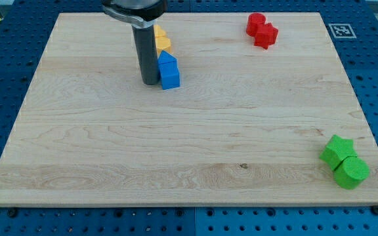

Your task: Point at the yellow heart

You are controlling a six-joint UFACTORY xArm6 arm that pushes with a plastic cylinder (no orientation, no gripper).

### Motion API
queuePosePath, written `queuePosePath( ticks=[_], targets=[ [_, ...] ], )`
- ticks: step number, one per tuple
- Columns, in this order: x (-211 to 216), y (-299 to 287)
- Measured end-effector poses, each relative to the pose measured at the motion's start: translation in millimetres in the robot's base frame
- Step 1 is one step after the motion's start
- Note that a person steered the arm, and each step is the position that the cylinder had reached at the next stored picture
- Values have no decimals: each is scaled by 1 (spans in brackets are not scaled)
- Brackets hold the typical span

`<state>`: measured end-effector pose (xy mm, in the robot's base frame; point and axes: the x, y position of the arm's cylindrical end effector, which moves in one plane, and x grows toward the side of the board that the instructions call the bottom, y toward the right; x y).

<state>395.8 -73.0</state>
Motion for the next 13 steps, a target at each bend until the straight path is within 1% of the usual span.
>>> queuePosePath(
  ticks=[2, 3, 7, 10, 11, 12, 13],
  targets=[
    [0, -6],
    [0, -46],
    [-18, -47],
    [-20, -51],
    [-11, -51],
    [49, -42],
    [99, 20]
  ],
)
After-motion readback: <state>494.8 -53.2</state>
